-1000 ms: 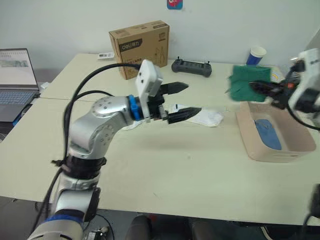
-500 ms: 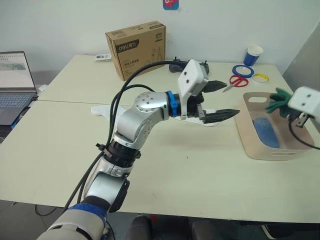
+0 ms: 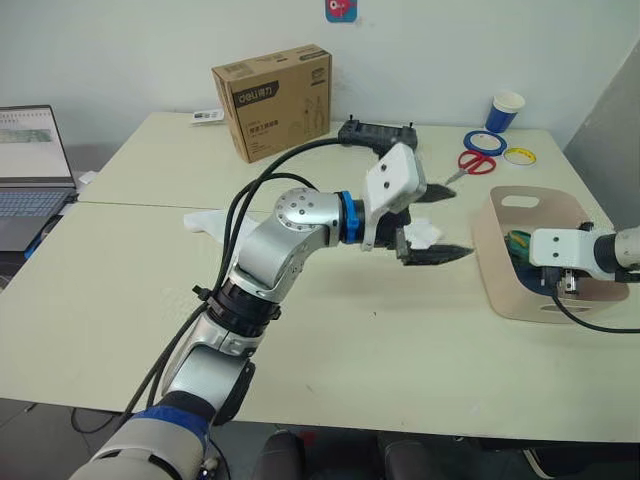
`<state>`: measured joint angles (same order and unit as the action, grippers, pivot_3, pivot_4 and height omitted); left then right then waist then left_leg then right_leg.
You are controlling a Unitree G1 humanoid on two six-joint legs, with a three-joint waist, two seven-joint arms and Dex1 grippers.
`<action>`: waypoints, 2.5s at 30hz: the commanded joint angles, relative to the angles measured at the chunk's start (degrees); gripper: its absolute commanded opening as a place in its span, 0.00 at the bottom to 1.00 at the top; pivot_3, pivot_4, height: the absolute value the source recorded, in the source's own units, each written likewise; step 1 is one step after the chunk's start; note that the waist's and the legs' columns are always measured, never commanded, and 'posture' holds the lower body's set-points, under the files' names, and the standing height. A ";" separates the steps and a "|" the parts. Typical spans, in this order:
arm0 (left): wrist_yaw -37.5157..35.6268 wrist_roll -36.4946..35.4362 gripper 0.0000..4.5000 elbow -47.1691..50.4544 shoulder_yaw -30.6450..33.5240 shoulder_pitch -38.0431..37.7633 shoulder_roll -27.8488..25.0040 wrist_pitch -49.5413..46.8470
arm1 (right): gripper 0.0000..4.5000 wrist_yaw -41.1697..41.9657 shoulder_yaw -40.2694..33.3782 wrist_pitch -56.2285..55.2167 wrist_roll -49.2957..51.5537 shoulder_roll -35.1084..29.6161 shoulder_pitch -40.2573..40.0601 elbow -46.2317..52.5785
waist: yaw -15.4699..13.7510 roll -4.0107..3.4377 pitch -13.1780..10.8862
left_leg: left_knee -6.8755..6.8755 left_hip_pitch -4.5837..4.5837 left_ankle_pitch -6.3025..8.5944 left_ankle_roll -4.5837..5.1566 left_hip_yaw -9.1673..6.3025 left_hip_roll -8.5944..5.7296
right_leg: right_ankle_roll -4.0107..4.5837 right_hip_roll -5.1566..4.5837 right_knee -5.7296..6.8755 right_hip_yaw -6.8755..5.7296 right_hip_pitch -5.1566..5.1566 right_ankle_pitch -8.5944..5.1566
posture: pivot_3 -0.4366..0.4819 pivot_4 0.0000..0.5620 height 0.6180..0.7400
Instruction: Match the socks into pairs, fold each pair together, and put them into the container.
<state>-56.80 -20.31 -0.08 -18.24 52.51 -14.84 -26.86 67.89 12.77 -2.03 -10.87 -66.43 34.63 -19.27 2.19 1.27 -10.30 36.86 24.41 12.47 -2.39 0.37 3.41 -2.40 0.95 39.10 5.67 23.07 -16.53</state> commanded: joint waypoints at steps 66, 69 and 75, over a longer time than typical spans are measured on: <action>12.14 6.23 1.00 10.11 14.48 -20.33 -12.35 0.66 | 0.84 -7.64 -14.37 24.81 15.59 18.71 11.94 15.96 | 1.44 -0.25 0.00 | 0.08 -0.40 -0.01 0.01 -0.20 0.14 | 0.06 0.16 0.93 -0.01 -0.03 0.02 | 0.48 0.27 1.00; 18.69 6.66 1.00 13.69 19.73 -26.94 -12.61 -0.32 | 0.99 -17.34 -15.86 32.28 17.19 27.83 1.91 29.48 | 0.88 -0.15 0.06 | 0.14 -0.42 -0.01 0.00 -0.34 0.23 | 0.13 0.18 1.00 -0.19 -0.16 -0.03 | 0.48 0.27 1.00; 30.40 8.23 1.00 21.01 25.92 -45.20 -7.56 2.21 | 0.99 -33.95 -15.34 31.10 14.94 42.11 -15.95 40.77 | -0.50 0.09 0.34 | 0.18 -0.13 -0.04 -0.07 -0.09 0.00 | 0.03 -0.14 0.84 -0.08 0.02 0.02 | 0.48 0.27 1.00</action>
<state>-29.77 -12.87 17.96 6.61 9.75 -23.75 -26.13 37.79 -2.05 31.32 5.24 -25.10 21.65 19.11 1.70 1.36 -9.96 37.01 24.27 12.44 -2.46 0.29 3.41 -2.38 0.79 39.84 5.57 23.05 -16.52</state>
